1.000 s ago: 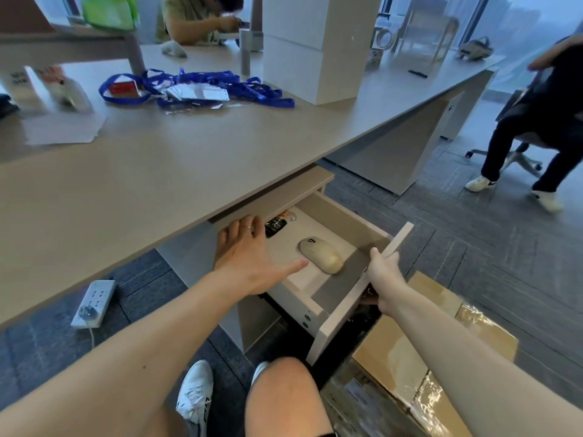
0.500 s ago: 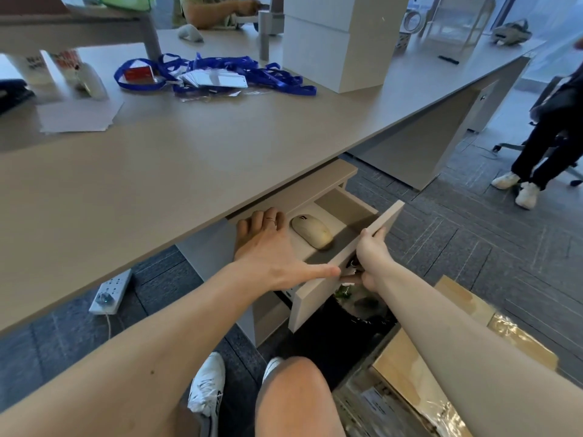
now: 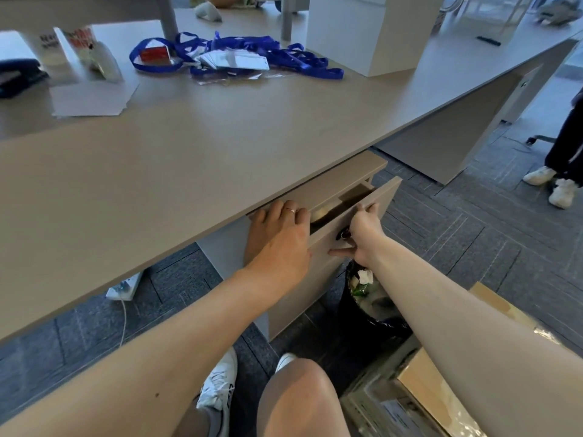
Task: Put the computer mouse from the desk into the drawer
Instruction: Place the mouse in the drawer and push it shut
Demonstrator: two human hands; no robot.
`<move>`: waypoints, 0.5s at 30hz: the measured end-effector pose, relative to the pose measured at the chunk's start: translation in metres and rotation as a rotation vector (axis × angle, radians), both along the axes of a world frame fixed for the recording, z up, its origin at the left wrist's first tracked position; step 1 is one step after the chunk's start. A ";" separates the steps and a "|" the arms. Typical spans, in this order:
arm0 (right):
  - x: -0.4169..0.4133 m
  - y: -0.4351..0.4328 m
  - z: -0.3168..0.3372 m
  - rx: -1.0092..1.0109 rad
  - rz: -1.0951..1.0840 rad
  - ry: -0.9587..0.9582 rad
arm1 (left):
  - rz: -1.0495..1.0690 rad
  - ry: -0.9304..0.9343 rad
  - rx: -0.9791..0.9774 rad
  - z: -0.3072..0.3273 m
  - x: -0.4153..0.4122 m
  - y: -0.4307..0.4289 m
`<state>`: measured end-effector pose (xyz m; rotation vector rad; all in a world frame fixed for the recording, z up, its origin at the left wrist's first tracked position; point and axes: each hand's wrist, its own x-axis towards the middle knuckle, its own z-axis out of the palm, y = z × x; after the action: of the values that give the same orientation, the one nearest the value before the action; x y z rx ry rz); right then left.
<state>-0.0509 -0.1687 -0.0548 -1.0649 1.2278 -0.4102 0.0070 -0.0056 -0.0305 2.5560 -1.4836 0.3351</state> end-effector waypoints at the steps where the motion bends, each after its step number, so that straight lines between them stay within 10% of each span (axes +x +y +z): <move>1: 0.003 0.000 0.000 0.004 -0.001 -0.008 | 0.002 0.001 -0.004 0.000 0.001 0.000; 15: 0.038 0.005 -0.012 -0.016 0.050 -0.074 | -0.005 0.062 -0.023 0.008 0.013 0.001</move>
<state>-0.0130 -0.1639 -0.0673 -1.0824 1.1320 -0.4179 0.0196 -0.0046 -0.0226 2.5206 -1.4564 0.2679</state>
